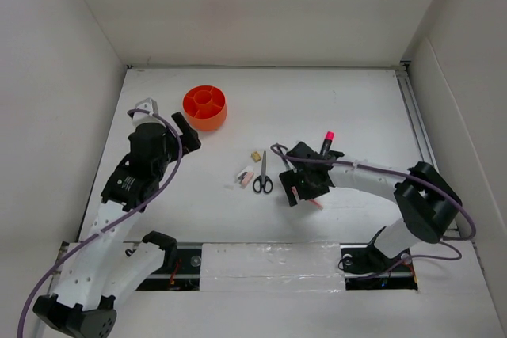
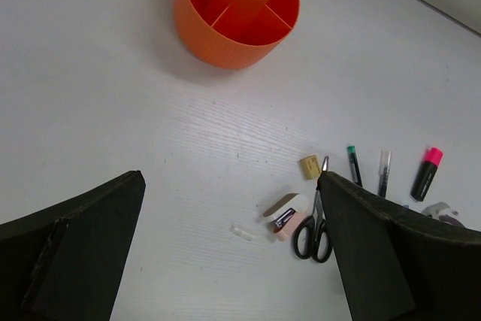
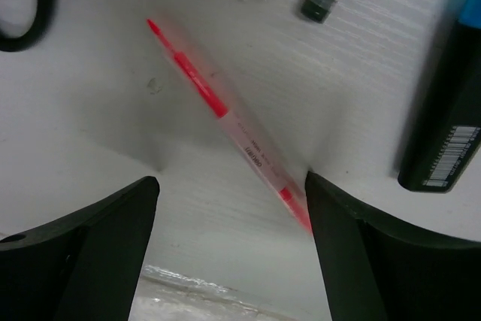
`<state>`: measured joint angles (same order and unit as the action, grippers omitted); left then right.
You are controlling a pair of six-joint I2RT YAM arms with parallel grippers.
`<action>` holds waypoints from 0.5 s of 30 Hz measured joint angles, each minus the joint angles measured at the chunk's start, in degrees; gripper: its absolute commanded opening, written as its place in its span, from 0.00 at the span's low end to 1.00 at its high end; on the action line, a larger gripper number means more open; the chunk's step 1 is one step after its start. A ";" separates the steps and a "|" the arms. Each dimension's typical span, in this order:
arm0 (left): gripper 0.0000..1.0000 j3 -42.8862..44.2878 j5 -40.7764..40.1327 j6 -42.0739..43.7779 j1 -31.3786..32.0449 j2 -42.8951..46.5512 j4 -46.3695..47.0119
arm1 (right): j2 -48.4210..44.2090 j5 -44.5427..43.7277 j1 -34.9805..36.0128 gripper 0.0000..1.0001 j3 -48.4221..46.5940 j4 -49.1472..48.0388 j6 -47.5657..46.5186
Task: Sort the stationery into containers
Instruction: Pick up the pen from the center of the board.
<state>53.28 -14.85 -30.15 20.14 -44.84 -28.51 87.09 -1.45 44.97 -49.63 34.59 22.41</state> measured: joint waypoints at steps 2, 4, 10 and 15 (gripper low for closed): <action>1.00 0.00 1.01 0.20 0.00 0.57 0.15 | 1.79 -0.48 -0.20 0.78 -0.02 -0.52 0.59; 1.00 0.00 1.62 0.42 0.00 1.16 0.26 | 1.95 -1.07 -0.26 0.73 -0.11 -0.59 1.22; 1.00 0.00 2.69 0.98 0.11 1.81 0.44 | 2.58 -4.13 0.59 0.58 -0.33 -0.20 3.58; 1.00 0.00 2.60 1.18 0.44 2.45 0.44 | 3.74 -6.32 2.71 0.42 -1.22 0.31 5.95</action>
<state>53.28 -12.25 -28.97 20.58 -42.39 -28.08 90.83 -7.77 47.68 -50.85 34.89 28.36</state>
